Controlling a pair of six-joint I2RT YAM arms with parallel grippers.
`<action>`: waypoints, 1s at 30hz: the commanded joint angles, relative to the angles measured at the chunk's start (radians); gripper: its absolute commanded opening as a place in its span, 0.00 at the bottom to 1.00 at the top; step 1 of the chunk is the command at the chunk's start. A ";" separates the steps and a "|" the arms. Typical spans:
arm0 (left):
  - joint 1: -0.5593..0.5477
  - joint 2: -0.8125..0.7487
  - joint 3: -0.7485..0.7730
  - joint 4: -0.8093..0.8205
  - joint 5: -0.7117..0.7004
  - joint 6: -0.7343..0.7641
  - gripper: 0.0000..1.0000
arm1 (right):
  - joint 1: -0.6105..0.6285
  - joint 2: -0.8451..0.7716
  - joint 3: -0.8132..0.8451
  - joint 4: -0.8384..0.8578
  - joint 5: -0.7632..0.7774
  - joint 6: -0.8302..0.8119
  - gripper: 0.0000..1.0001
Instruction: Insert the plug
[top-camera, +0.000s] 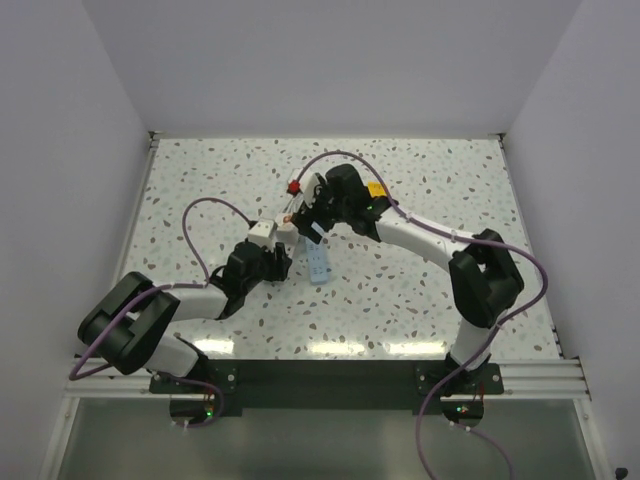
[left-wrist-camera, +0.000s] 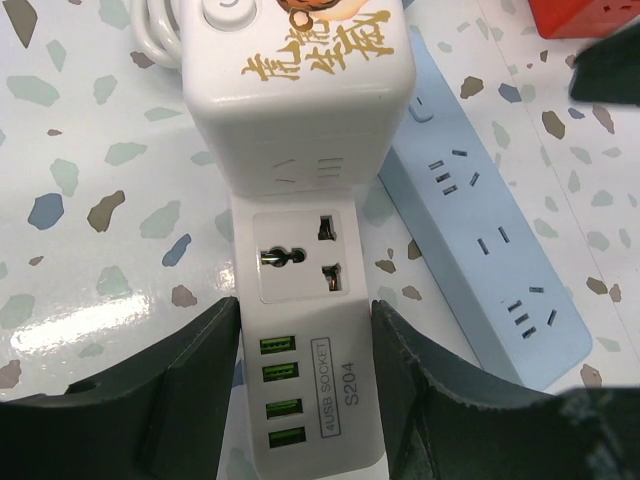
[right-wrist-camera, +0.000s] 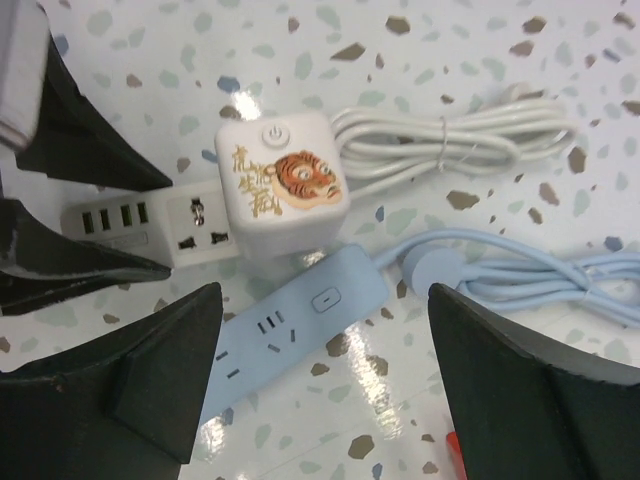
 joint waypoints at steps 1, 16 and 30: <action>0.000 -0.008 -0.027 -0.046 0.085 0.015 0.00 | -0.003 -0.047 0.001 0.124 -0.016 0.029 0.87; -0.001 0.007 -0.021 -0.044 0.102 0.028 0.00 | -0.003 0.048 0.001 0.246 -0.137 0.045 0.88; -0.004 0.021 -0.010 -0.055 0.102 0.029 0.00 | -0.003 0.125 0.036 0.238 -0.174 0.016 0.89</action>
